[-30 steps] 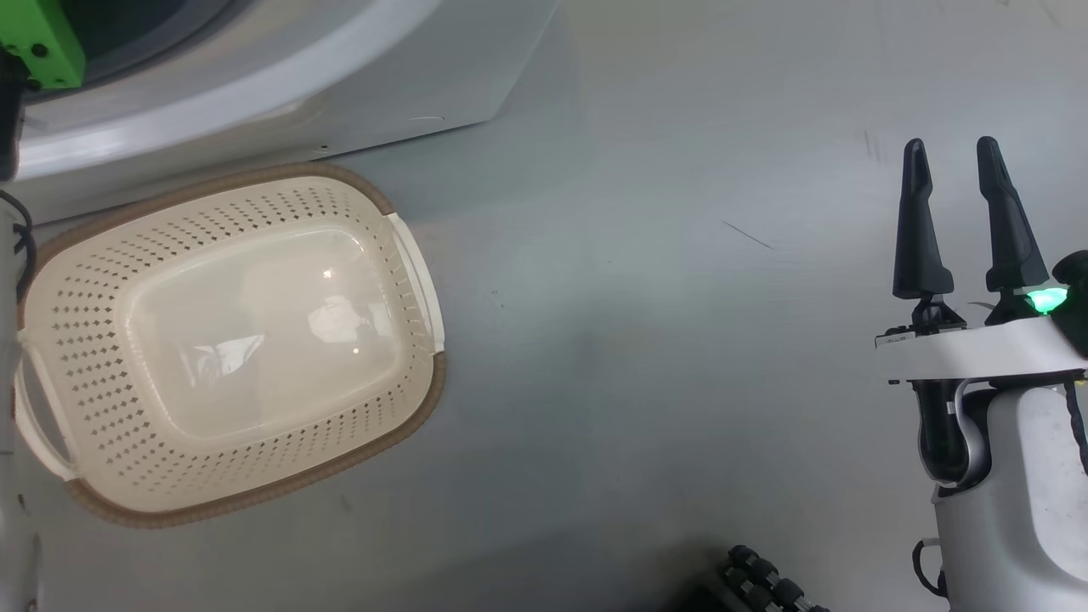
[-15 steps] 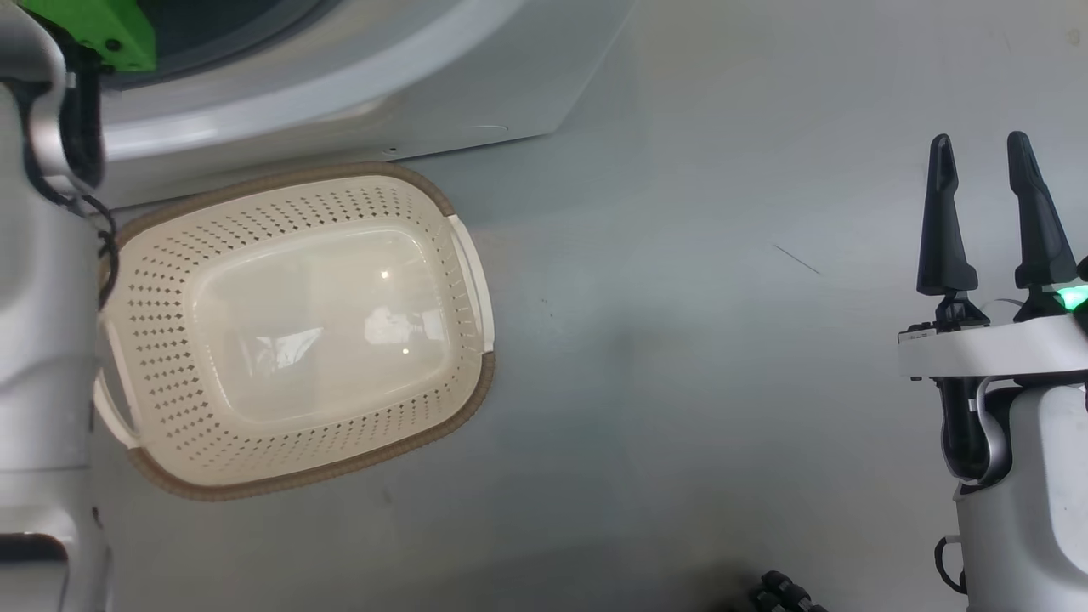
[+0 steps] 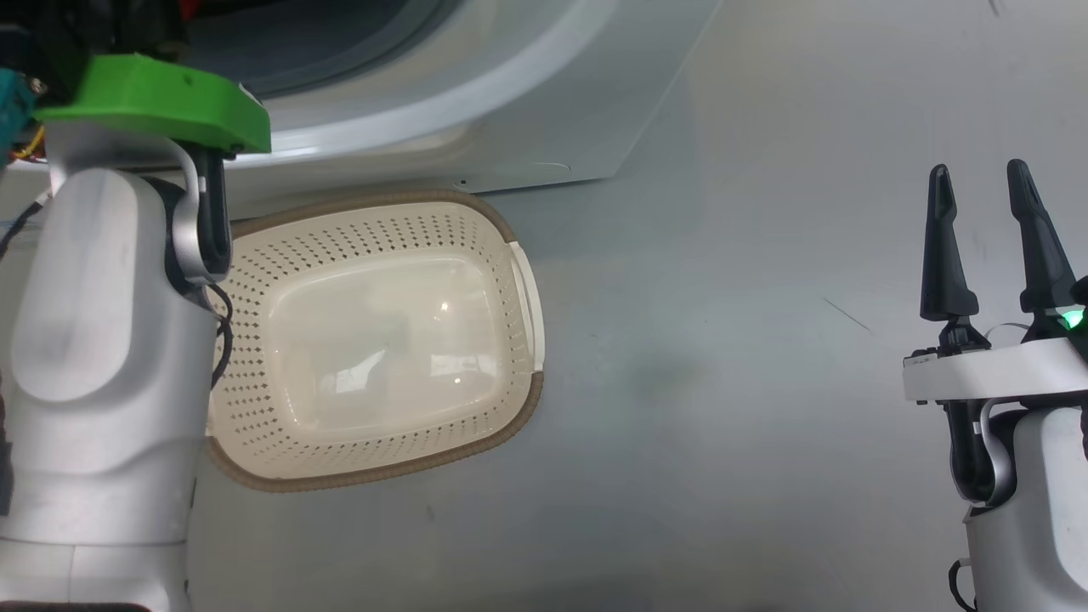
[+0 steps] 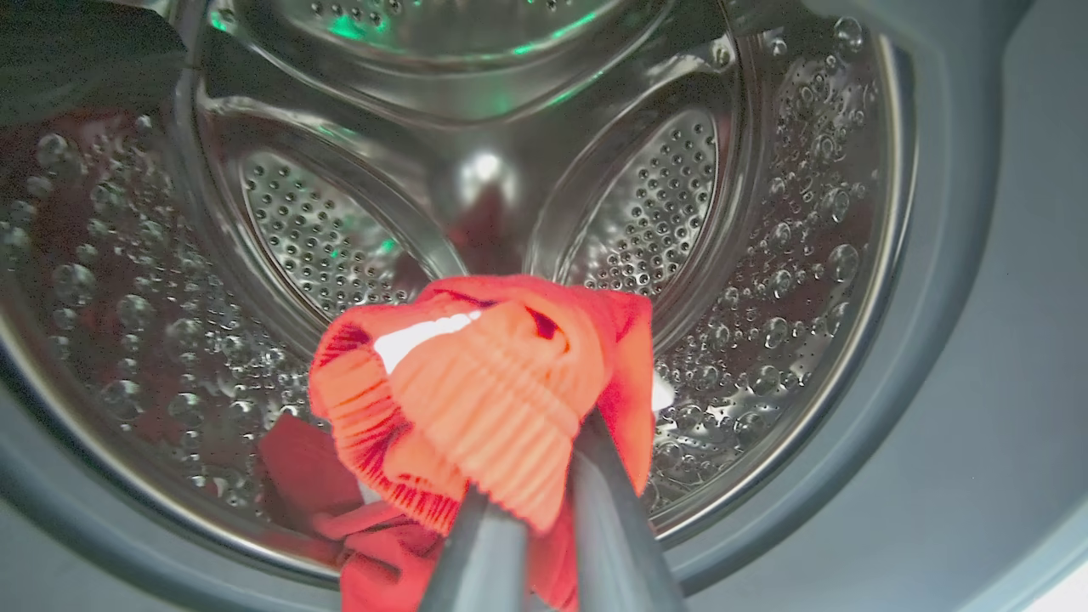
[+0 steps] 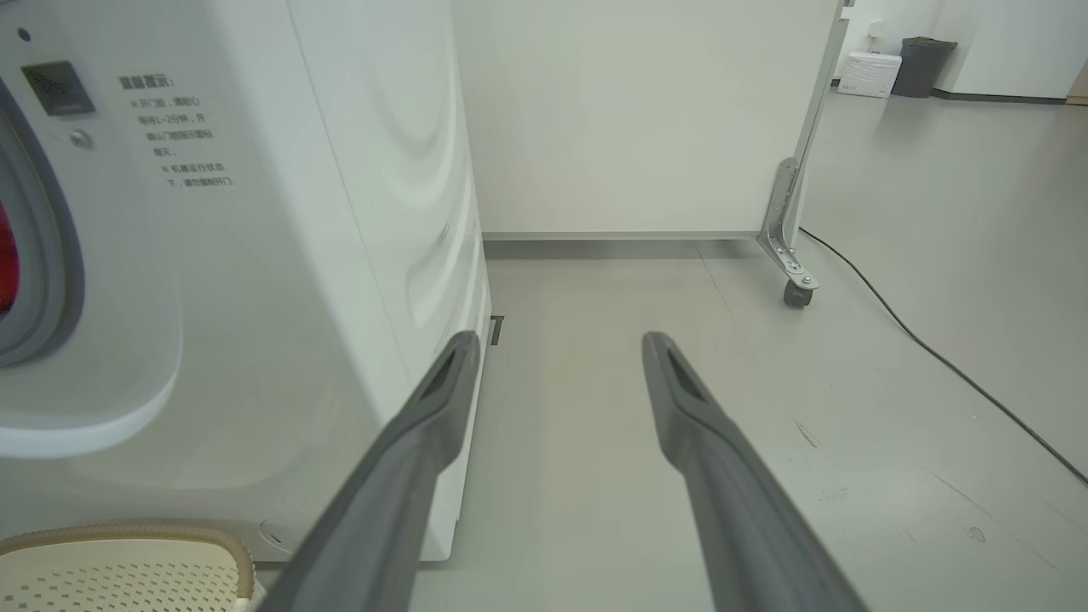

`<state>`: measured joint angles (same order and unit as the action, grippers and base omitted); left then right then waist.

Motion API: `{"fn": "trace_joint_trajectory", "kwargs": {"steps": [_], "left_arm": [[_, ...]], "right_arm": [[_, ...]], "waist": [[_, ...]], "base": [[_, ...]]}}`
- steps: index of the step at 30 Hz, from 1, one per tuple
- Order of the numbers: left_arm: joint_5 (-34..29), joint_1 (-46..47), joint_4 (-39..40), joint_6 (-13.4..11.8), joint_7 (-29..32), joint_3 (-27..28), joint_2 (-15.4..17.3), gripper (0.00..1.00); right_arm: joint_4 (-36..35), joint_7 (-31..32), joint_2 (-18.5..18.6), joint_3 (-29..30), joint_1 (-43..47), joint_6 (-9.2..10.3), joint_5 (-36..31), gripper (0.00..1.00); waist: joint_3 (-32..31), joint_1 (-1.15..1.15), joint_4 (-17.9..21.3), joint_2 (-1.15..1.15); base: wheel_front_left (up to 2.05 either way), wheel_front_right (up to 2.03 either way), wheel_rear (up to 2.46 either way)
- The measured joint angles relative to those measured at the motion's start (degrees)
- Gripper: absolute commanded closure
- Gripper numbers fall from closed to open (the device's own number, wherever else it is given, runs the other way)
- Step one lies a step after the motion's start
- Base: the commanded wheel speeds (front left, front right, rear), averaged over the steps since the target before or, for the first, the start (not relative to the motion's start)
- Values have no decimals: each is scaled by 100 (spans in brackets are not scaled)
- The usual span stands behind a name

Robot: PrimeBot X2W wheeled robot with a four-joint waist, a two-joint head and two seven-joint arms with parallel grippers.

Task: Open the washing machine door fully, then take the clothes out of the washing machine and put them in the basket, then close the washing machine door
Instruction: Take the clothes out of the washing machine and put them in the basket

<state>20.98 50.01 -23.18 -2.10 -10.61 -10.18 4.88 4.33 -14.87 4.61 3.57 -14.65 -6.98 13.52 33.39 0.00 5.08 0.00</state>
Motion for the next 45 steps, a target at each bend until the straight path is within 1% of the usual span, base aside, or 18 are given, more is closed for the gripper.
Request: {"fn": "trace_joint_trajectory", "kwargs": {"steps": [5, 10, 17, 23, 26, 29, 32, 37, 41, 45], "left_arm": [[-142, -360, 259, -64, -314, -109, -44, 100], [-234, -731, 612, -123, -360, -137, -80, 100], [-354, -1187, 1315, -226, -411, -188, -165, 100], [-471, -1656, 1792, -283, -410, -334, -209, 100], [-485, -1915, 1901, -299, -410, -453, -216, 100], [-476, -2278, 1894, -323, -410, -522, -223, 100], [-278, -2619, 1808, -323, -408, -643, -225, 100], [-44, -3004, 1500, -323, -303, -688, -234, 100], [178, -3115, 1196, -322, -210, -704, -234, 100], [223, -3122, 884, -321, -187, -722, -236, 100]], "right_arm": [[-3, 0, 37, -1, 76, -1, -27, 0], [4, 0, 45, -7, 265, -1, -76, 0], [24, 1, 45, -37, 419, -1, -109, 0], [37, 1, 40, -60, 615, -1, -157, 0], [36, 1, 41, -82, 694, -1, -158, 0], [37, 1, 36, -202, 719, -1, -163, 0], [27, 1, 15, -260, 719, -1, -163, 0], [-16, 1, 1, -390, 719, -1, -163, 0], [-48, 1, -5, -405, 716, -1, -162, 0], [-108, 1, -8, -416, 690, -1, -153, 0]], "waist": [[-228, 0, -153, 0], [-444, 0, -301, 0], [-746, 0, -475, 0], [-996, 0, -617, 0], [-1093, 0, -702, 0], [-1180, 0, -764, 0], [-1220, 0, -795, 0], [-1159, 0, -743, 0], [-1063, 0, -663, 0], [-932, 0, -562, 0]], "base": [[0, 0, 0], [0, 0, 0], [0, 0, 0], [0, 0, 0], [0, 0, 0], [0, 0, 0], [0, 0, 0], [0, 0, 0], [0, 0, 0], [0, 0, 0]]}}
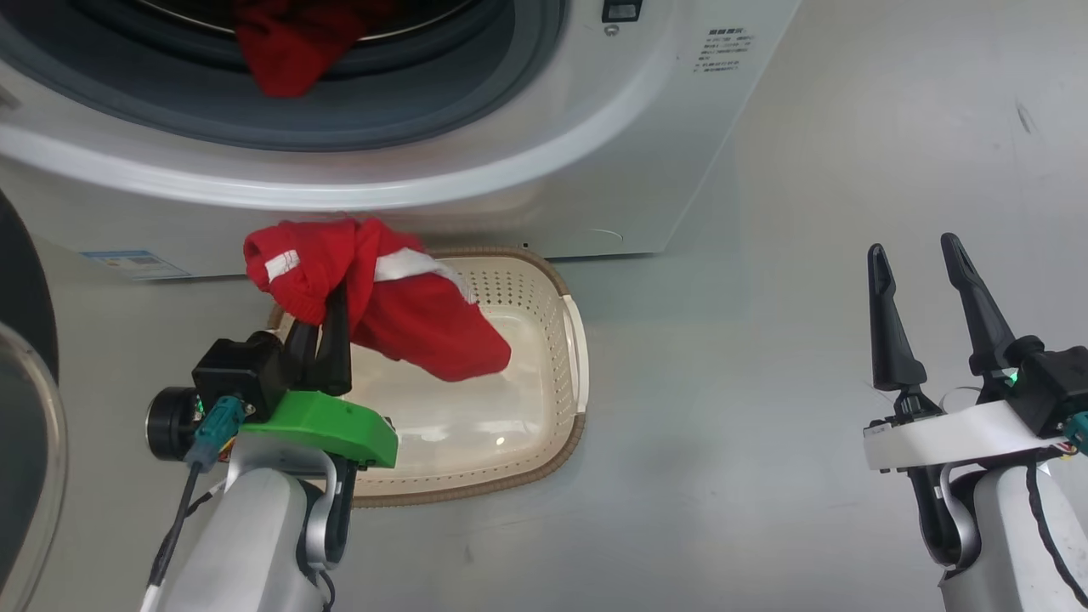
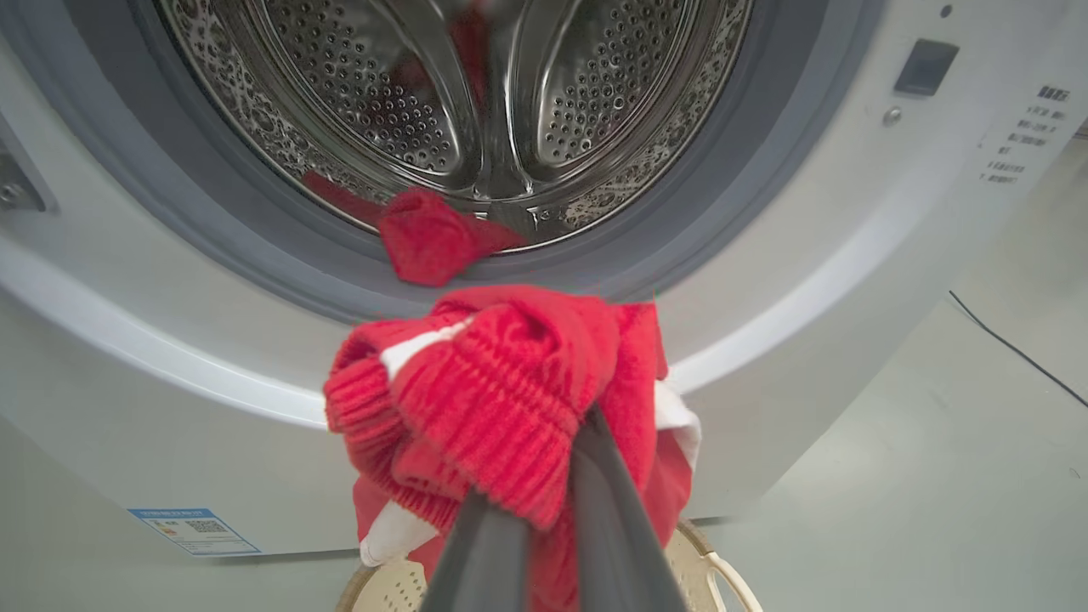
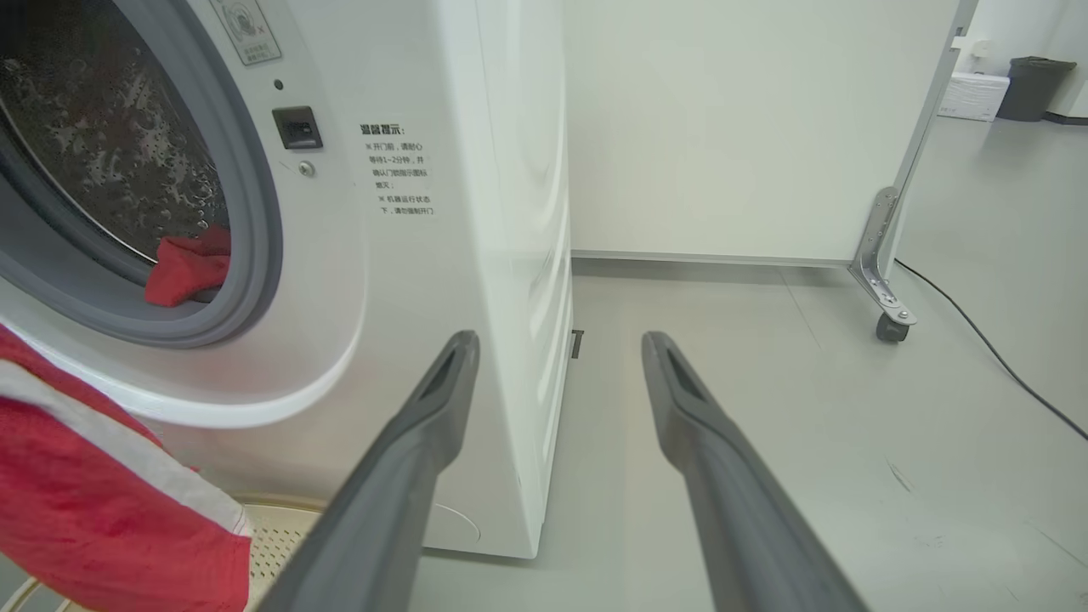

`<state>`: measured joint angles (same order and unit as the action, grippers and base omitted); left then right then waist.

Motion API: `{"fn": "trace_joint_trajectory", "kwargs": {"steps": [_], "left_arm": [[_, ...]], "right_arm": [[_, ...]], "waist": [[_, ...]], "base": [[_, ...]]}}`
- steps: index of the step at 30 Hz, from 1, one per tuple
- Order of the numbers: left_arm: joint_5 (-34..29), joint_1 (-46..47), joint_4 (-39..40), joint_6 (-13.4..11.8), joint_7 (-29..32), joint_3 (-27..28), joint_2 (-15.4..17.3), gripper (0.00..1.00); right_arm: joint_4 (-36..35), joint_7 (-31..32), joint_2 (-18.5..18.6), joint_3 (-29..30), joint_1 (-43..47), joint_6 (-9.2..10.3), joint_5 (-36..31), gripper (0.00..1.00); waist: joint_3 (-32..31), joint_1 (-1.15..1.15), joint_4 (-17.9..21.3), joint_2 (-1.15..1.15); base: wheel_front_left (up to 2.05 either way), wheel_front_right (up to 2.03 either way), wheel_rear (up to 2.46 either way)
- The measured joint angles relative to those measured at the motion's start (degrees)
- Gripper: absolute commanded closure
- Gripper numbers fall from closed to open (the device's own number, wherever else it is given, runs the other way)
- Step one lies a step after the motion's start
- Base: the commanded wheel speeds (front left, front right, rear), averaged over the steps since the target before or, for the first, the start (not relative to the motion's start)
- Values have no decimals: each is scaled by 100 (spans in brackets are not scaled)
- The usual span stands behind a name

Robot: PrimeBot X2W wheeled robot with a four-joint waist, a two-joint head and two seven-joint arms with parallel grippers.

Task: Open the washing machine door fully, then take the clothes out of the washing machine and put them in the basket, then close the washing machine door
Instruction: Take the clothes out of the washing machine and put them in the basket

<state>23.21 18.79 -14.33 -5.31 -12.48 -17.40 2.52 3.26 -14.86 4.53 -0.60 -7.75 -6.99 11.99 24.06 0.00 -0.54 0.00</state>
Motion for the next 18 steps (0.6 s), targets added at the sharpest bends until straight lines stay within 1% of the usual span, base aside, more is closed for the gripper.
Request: {"fn": "trace_joint_trajectory", "kwargs": {"steps": [5, 9, 18], "left_arm": [[55, 36, -447, 5, 33, 3, -1, 100], [98, 240, -838, 5, 56, 24, -3, 100], [258, 721, -2139, 5, 435, -74, -16, 100]], "right_arm": [[-55, 0, -13, -25, -65, 0, 42, 0], [-103, 0, -16, -32, -181, 0, 124, 0], [-172, 0, -24, -103, -424, 0, 218, 0]], "waist": [[196, 0, 150, 0], [384, 0, 279, 0], [919, 0, 575, 0]], "base": [[0, 0, 0], [0, 0, 0], [0, 0, 0]]}}
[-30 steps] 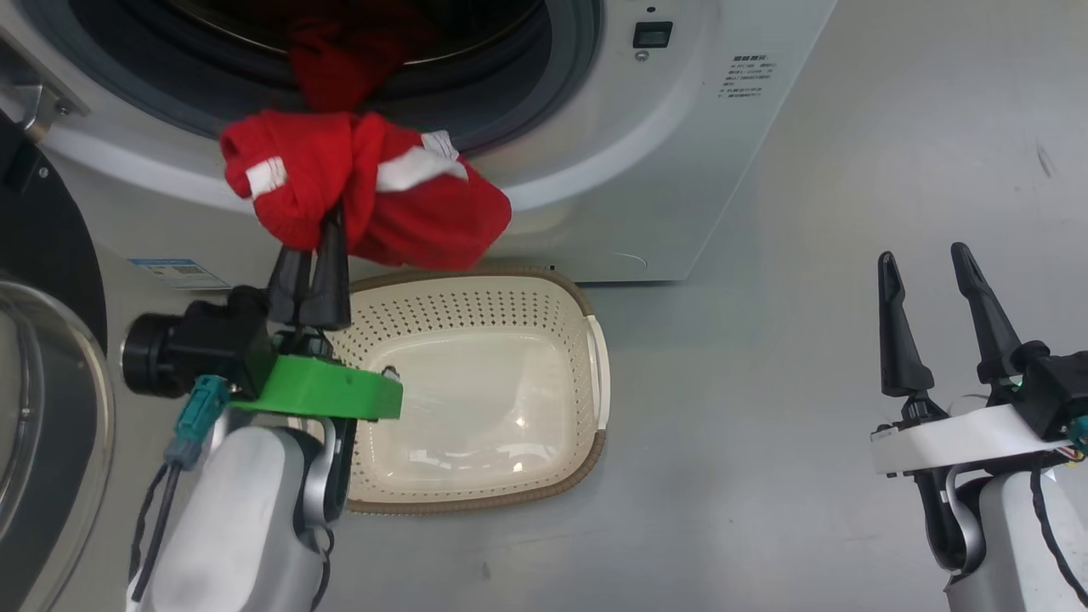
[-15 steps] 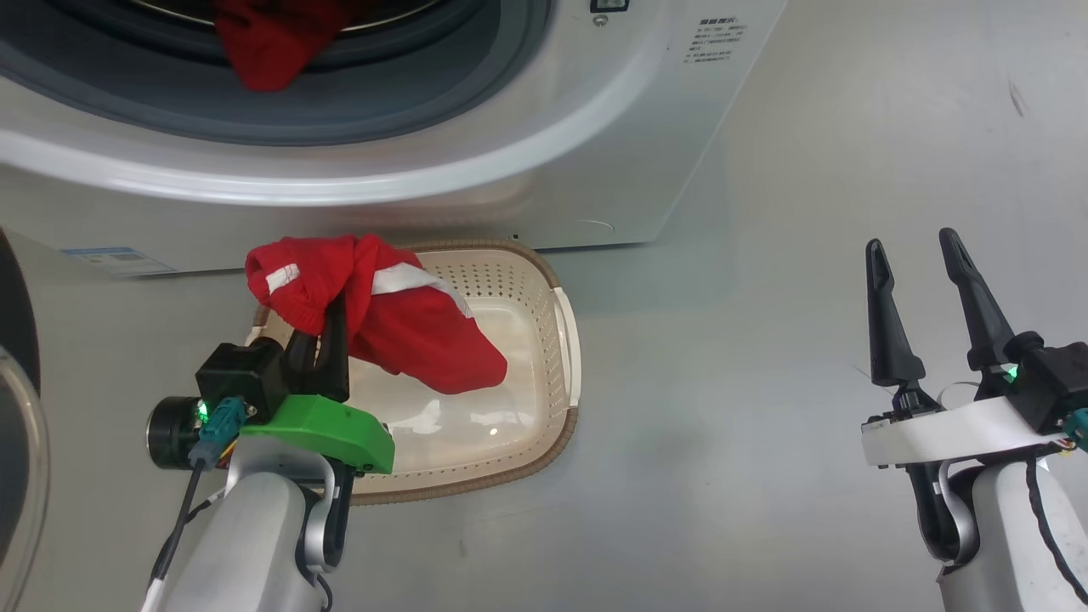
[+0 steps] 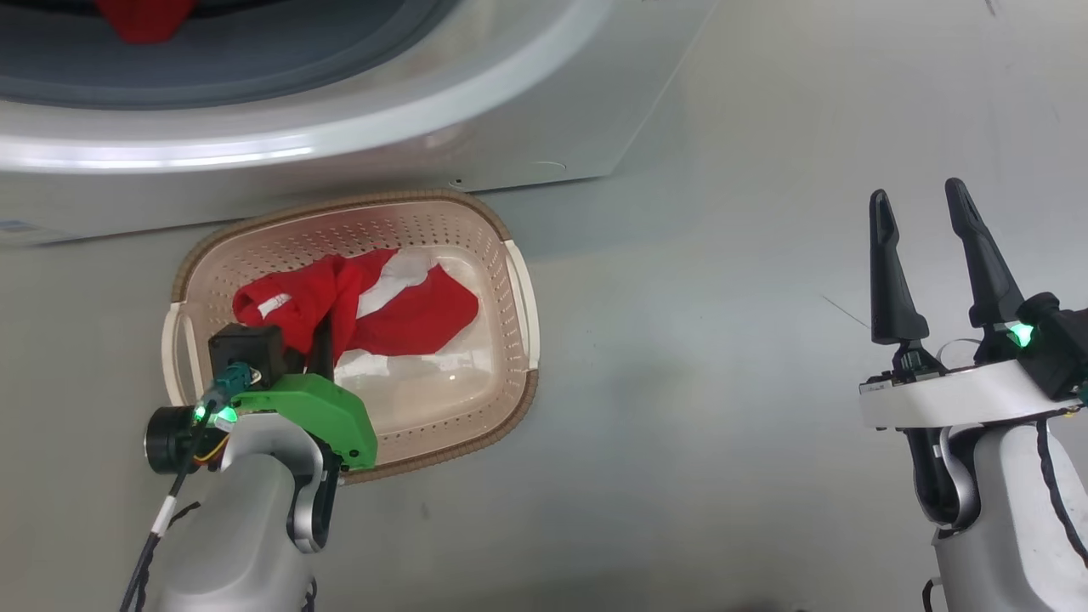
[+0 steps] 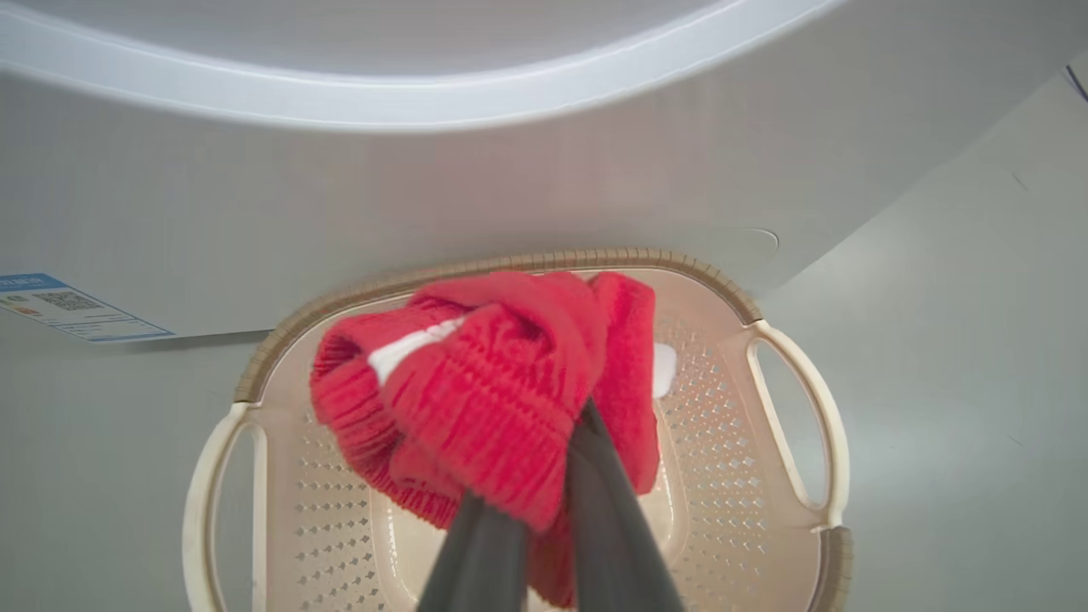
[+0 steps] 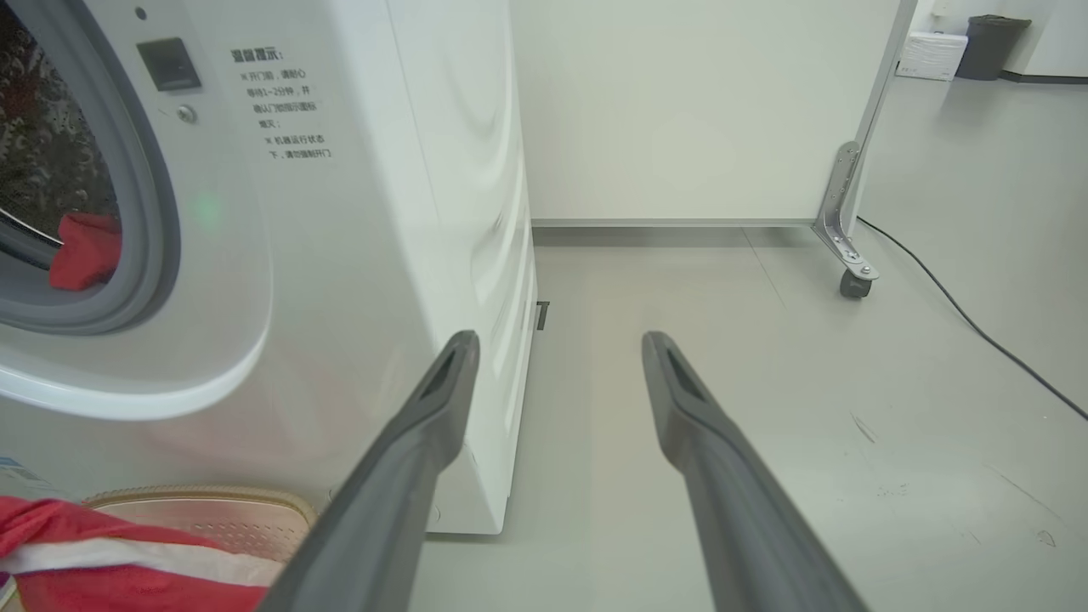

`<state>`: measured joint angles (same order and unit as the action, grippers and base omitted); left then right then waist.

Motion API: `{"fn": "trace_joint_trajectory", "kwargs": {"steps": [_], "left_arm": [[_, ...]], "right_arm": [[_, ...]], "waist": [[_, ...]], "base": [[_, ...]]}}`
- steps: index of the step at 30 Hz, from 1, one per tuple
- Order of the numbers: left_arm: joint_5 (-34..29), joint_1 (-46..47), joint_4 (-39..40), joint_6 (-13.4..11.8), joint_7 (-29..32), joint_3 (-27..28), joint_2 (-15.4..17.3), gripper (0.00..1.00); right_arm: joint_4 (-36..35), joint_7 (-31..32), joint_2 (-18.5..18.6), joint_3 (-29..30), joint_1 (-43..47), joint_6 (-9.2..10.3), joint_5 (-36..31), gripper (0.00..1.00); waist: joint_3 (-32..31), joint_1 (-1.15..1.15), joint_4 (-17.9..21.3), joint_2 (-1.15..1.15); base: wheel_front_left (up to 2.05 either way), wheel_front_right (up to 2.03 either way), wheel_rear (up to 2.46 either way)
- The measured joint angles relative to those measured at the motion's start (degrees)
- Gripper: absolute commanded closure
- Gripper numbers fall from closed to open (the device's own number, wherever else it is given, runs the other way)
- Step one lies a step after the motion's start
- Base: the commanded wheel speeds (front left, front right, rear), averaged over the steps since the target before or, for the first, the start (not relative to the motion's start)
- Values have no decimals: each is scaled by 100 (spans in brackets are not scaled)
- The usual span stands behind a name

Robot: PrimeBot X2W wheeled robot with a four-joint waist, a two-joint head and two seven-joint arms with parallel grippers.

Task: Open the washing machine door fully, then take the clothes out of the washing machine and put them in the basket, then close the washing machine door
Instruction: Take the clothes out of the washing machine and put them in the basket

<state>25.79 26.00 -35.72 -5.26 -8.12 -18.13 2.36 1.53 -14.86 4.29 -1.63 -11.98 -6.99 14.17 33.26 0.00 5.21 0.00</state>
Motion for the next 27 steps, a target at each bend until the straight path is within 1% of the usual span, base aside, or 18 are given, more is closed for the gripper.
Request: {"fn": "trace_joint_trajectory", "kwargs": {"steps": [7, 10, 12, 13, 14, 21, 27], "left_arm": [[170, 470, -653, 1, 108, 14, -19, 100], [432, 548, -912, 27, 199, 18, -21, 100], [510, 578, -1040, 53, 208, -33, -22, 64], [544, 595, -1085, 53, 208, -45, -24, 25], [583, 626, -1143, 53, 208, -53, -27, 0], [668, 826, -1402, 49, 102, -79, -29, 0], [592, 870, -1568, 43, -314, -118, -32, 0]], "right_arm": [[-20, -1, 5, -3, -188, 0, 46, 0], [-5, -1, 1, -41, -247, 0, 92, 0], [1, -1, 2, -35, -284, 0, 93, 0], [5, -1, 2, -35, -286, 0, 93, 0], [15, -1, 1, -36, -286, 0, 93, 0], [79, -1, 0, -37, -291, 0, 96, 0], [149, -1, 0, -29, -294, 0, 97, 0]], "waist": [[328, 0, 174, 0], [412, 0, 247, 0], [448, 0, 288, 0], [461, 0, 303, 0], [470, 0, 316, 0], [460, 0, 342, 0], [329, 0, 303, 0]], "base": [[0, 0, 0], [0, 0, 0], [0, 0, 0], [0, 0, 0], [0, 0, 0], [0, 0, 0], [0, 0, 0]]}}
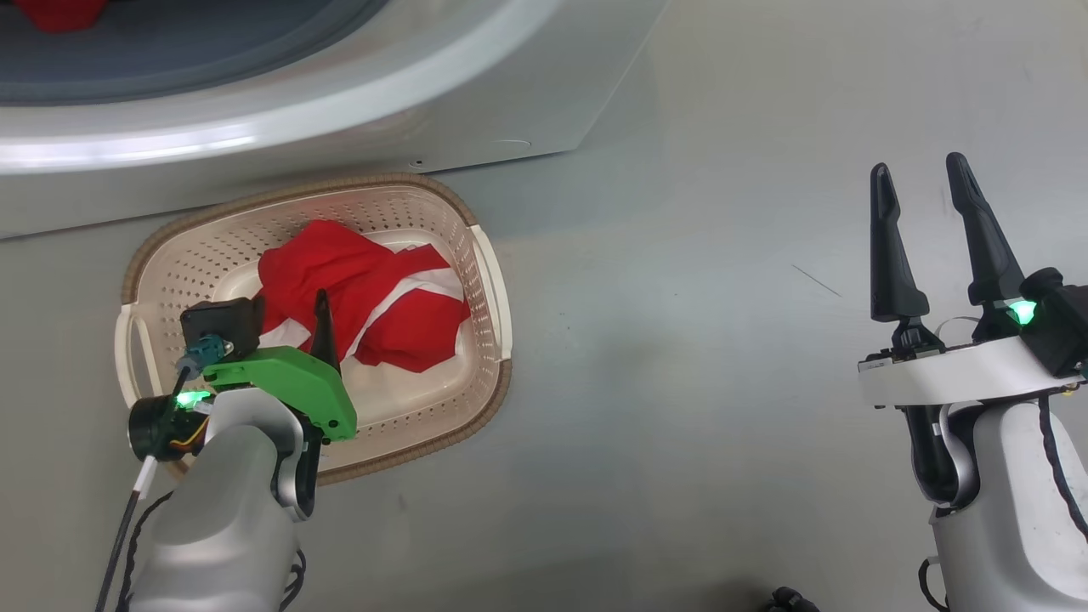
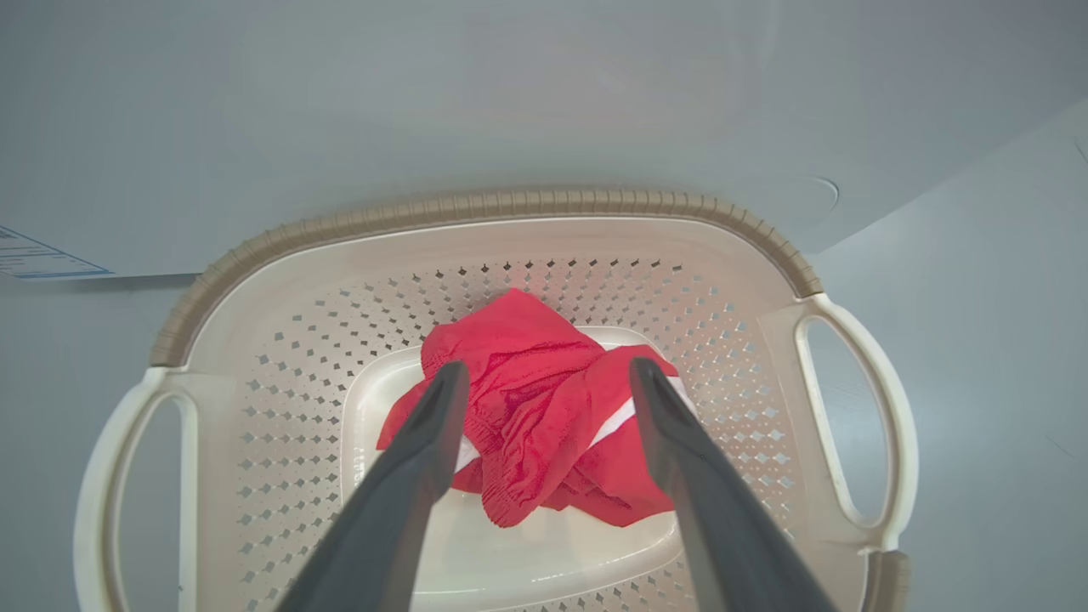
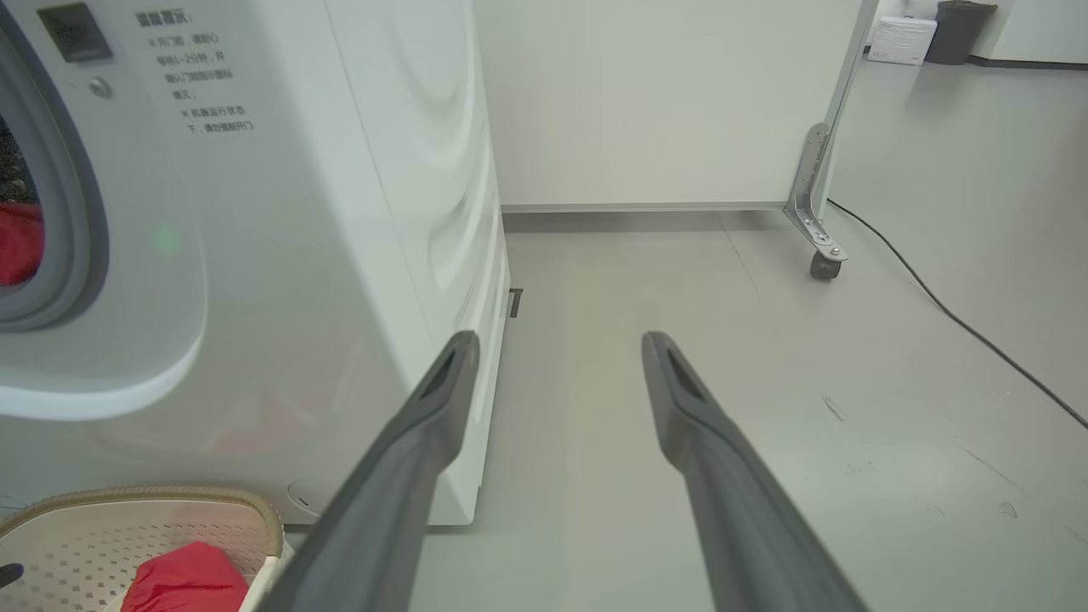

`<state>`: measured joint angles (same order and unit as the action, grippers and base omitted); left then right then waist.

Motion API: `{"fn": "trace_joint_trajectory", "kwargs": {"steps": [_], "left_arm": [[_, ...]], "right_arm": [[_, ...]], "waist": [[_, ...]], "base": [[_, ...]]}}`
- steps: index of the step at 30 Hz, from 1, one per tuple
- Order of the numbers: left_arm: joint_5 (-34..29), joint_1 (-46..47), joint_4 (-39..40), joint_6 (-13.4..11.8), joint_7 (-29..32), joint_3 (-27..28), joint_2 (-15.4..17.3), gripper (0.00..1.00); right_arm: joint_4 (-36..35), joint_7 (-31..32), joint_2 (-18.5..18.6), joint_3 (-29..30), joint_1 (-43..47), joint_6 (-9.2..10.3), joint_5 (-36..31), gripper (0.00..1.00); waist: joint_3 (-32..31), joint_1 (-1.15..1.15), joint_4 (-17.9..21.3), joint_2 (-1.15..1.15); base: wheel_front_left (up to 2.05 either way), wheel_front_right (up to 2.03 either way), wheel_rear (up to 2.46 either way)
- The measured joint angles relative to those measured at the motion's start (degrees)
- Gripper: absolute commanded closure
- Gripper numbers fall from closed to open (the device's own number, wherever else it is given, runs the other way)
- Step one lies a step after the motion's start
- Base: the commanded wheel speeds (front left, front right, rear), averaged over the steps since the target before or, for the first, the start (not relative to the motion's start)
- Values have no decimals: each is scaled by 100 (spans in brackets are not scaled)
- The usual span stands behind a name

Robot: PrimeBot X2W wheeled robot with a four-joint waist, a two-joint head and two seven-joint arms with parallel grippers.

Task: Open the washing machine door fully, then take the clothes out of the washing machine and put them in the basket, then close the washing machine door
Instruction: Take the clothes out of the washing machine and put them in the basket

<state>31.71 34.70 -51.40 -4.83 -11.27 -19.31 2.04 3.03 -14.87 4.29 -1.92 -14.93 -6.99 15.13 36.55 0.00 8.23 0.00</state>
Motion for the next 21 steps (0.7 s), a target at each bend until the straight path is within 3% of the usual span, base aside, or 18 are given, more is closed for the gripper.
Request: {"fn": "trace_joint_trajectory", "kwargs": {"steps": [15, 21], "left_arm": [[-216, 58, 485, -65, -344, 65, -24, 0], [-582, 38, 1545, -118, -342, 453, -43, 0]], "right_arm": [[129, 0, 63, 86, 35, 0, -19, 0], [143, 0, 82, 70, 144, 0, -93, 0]], "waist": [[-552, 0, -311, 0], [-859, 0, -439, 0]], "base": [[0, 0, 0], [0, 0, 0]]}}
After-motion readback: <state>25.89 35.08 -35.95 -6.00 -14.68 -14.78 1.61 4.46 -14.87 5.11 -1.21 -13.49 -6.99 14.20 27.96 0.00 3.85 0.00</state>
